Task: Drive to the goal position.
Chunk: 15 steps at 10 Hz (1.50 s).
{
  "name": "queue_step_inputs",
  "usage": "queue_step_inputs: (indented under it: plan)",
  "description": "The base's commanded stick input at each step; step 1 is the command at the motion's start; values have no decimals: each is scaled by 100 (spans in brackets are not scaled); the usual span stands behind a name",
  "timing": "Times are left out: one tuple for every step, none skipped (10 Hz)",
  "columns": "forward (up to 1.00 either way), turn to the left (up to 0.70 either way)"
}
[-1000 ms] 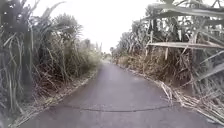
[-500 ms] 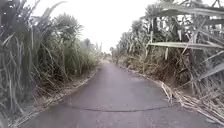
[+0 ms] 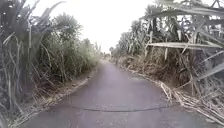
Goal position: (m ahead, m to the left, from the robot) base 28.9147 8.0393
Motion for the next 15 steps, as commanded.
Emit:
queue_step_inputs:
  plan:
    - [0, 0]
    - [70, -35]
    - [70, -35]
    - [70, -35]
    - [70, 0]
    - [70, 0]
    - [70, 0]
    - [70, 0]
    - [70, 0]
    - [70, 0]
    - [70, 0]
    - [70, 0]
    - [70, 0]
    - [70, 0]
    - [70, 0]
